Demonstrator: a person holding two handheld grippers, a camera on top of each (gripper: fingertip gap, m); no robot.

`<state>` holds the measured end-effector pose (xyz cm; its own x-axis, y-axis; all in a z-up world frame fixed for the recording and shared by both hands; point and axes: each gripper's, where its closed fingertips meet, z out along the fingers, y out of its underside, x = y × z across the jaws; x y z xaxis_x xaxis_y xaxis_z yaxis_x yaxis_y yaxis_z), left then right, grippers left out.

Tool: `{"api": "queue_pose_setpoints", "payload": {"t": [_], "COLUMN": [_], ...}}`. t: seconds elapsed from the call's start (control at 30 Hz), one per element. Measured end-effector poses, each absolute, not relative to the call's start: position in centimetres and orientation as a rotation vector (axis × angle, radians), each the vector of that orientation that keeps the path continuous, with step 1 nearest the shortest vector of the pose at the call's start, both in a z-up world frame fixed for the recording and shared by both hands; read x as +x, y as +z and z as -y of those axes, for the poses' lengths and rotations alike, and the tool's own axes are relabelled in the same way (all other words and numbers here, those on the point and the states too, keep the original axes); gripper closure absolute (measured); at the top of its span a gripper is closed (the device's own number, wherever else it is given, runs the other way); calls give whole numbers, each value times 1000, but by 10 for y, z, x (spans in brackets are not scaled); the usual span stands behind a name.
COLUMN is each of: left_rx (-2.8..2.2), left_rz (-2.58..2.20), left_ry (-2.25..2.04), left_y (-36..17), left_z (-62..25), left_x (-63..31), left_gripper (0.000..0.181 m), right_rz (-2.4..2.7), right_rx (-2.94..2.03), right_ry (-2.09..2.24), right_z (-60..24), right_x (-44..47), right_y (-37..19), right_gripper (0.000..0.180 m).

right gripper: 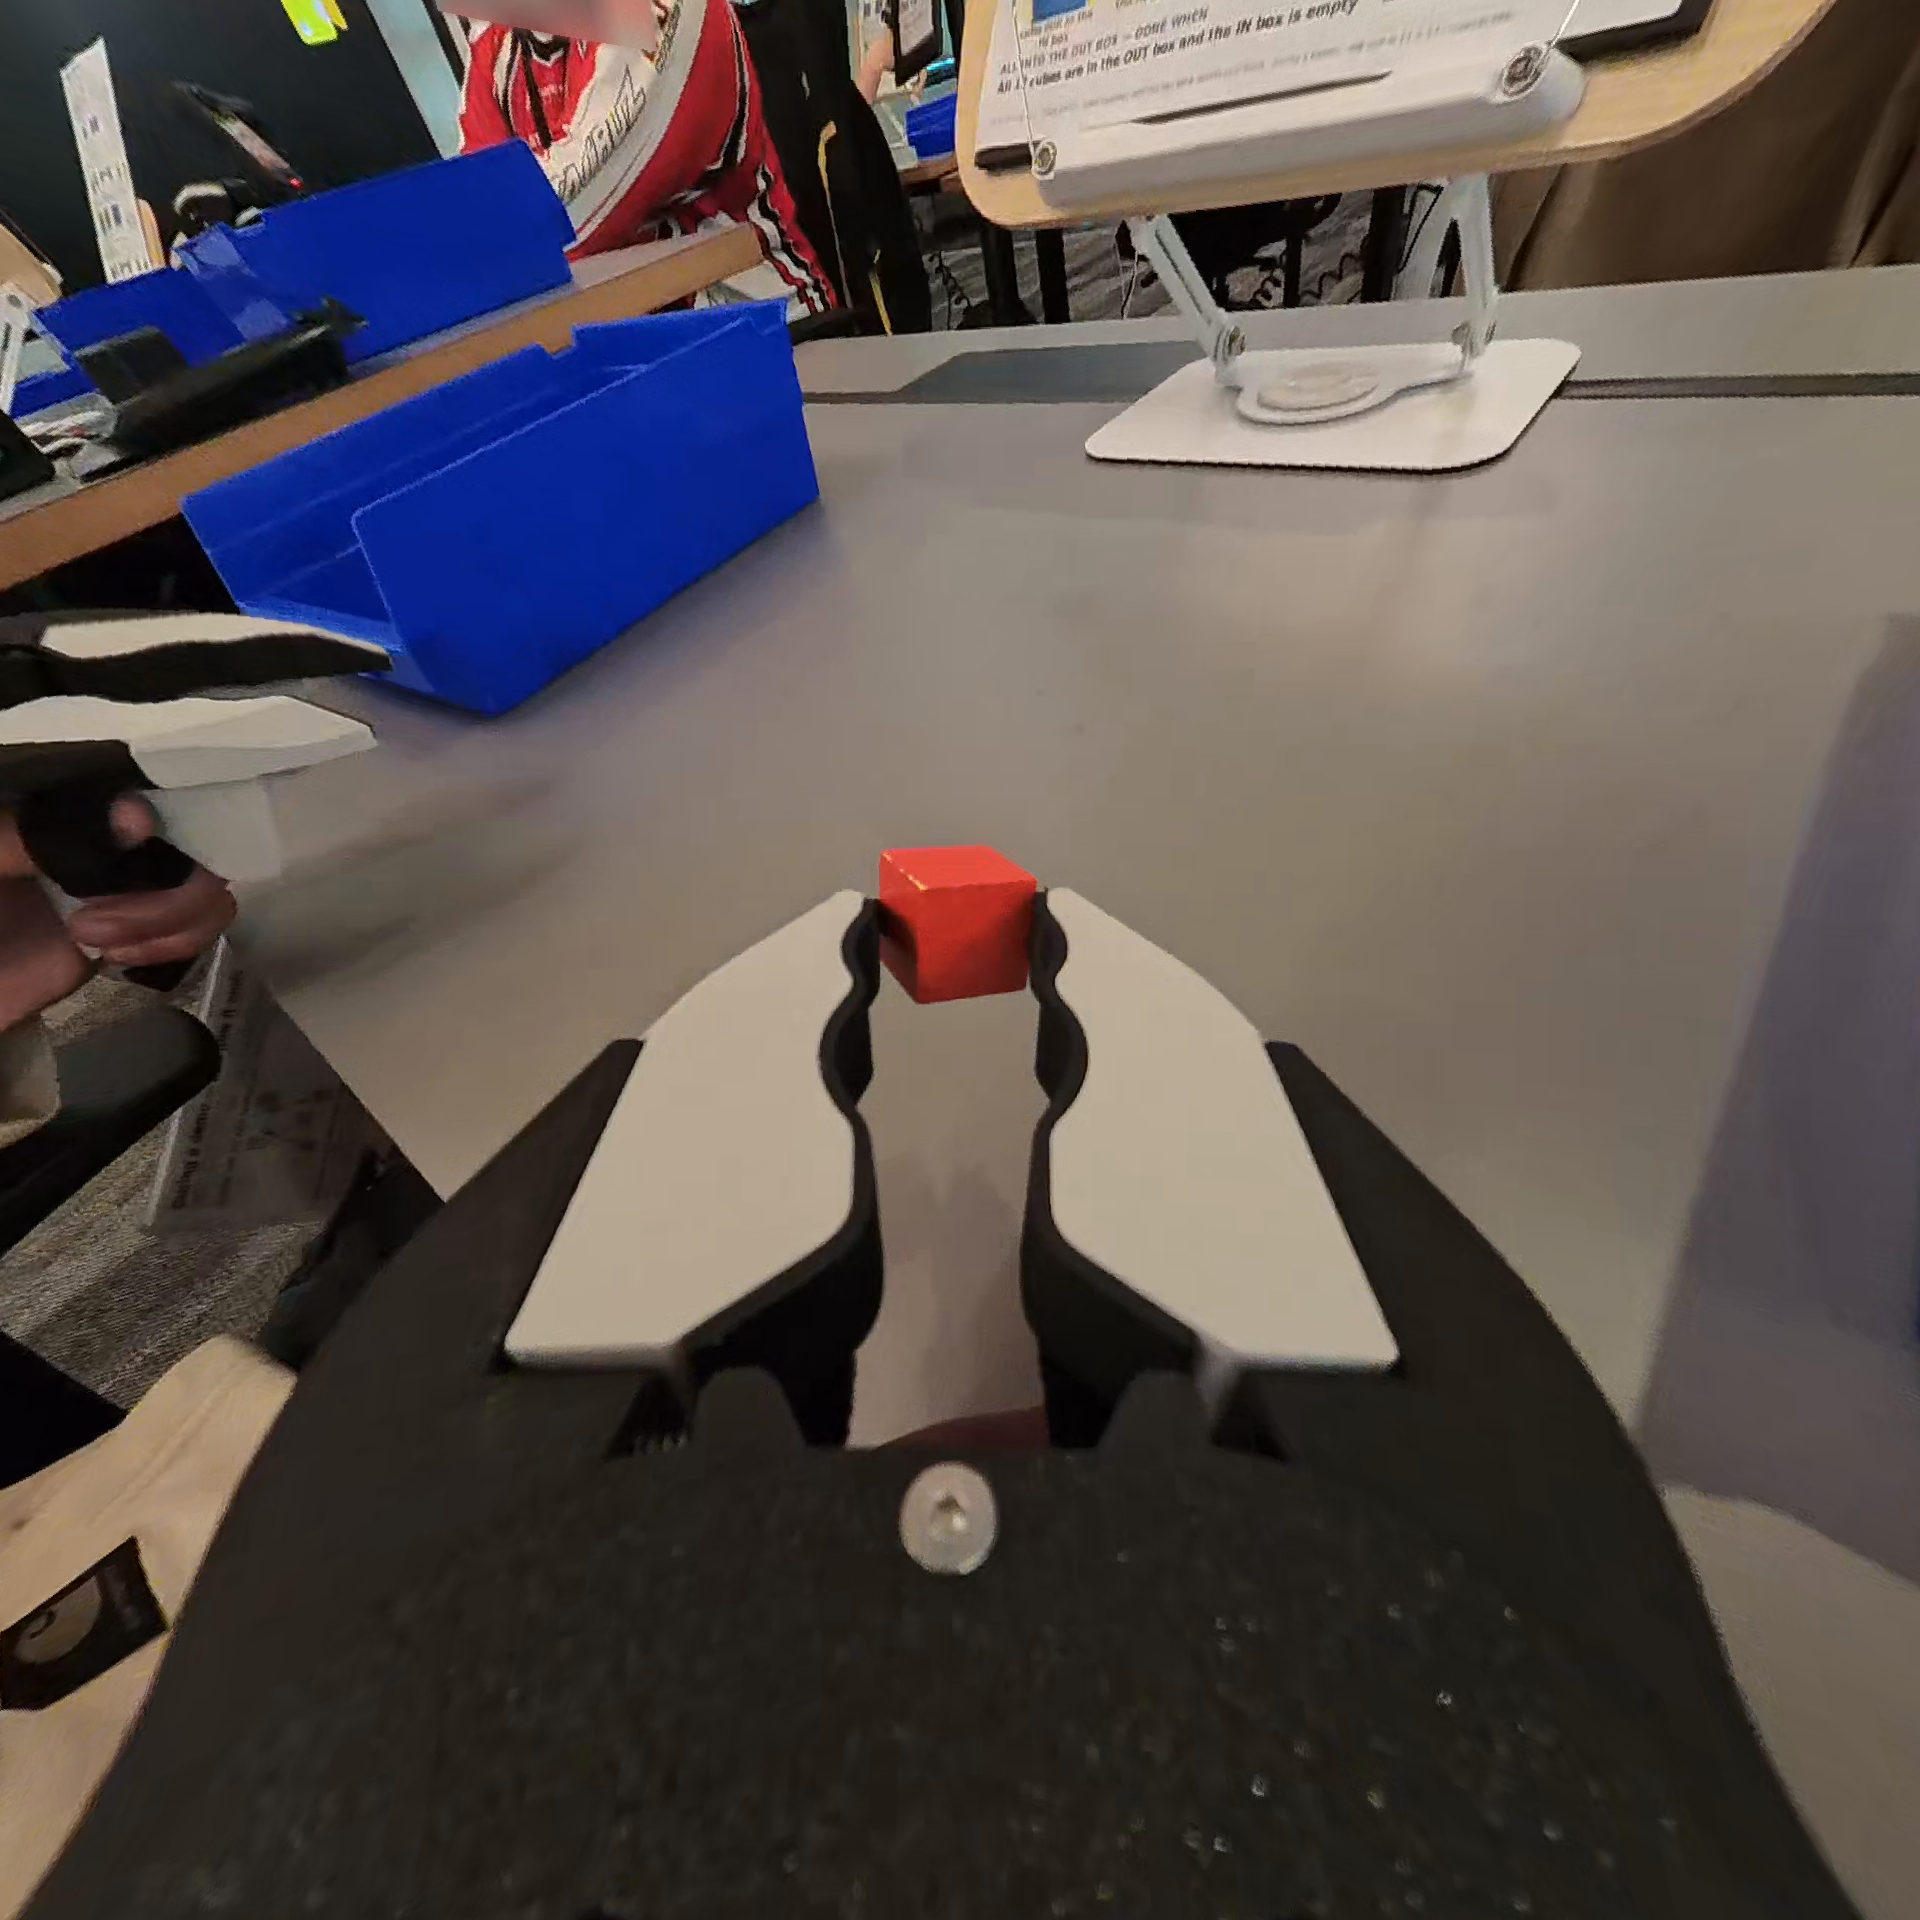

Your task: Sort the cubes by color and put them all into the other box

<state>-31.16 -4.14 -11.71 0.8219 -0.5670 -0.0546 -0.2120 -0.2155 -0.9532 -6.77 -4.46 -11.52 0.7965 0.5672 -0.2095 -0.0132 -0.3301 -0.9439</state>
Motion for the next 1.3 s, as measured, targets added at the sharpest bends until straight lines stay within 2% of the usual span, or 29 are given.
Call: {"api": "queue_pose_setpoints", "payload": {"t": [0.2,0.4,0.53,0.63,0.73,1.17,1.23,1.3], "left_rx": [-1764,-1741,-1758,-1750,-1737,-1752,-1749,-1741], "left_rz": [-651,-653,-669,-680,-680,-665,-670,-672], "left_ry": [-329,-347,-349,-320,-283,-317,-313,-311], "left_y": [-114,-109,-111,-109,-107,-109,-108,-106], "left_z": [46,47,47,49,48,51,51,52], "left_x": [-307,-305,-301,-302,-306,-310,-309,-309], "left_gripper": [132,133,133,133,134,134,134,134], "right_rz": [429,409,453,532,566,549,517,509], "right_rx": [-1794,-1909,-2255,-2490,-2595,-2617,-2610,-2581], "right_ry": [592,193,91,53,51,110,155,190], "right_z": [35,-52,-133,-165,-182,-206,-205,-198], "right_x": [-51,67,132,151,150,131,130,130], "right_y": [-87,-27,-79,-133,-161,-192,-191,-179], "right_gripper": [152,152,152,152,152,156,146,143]}}
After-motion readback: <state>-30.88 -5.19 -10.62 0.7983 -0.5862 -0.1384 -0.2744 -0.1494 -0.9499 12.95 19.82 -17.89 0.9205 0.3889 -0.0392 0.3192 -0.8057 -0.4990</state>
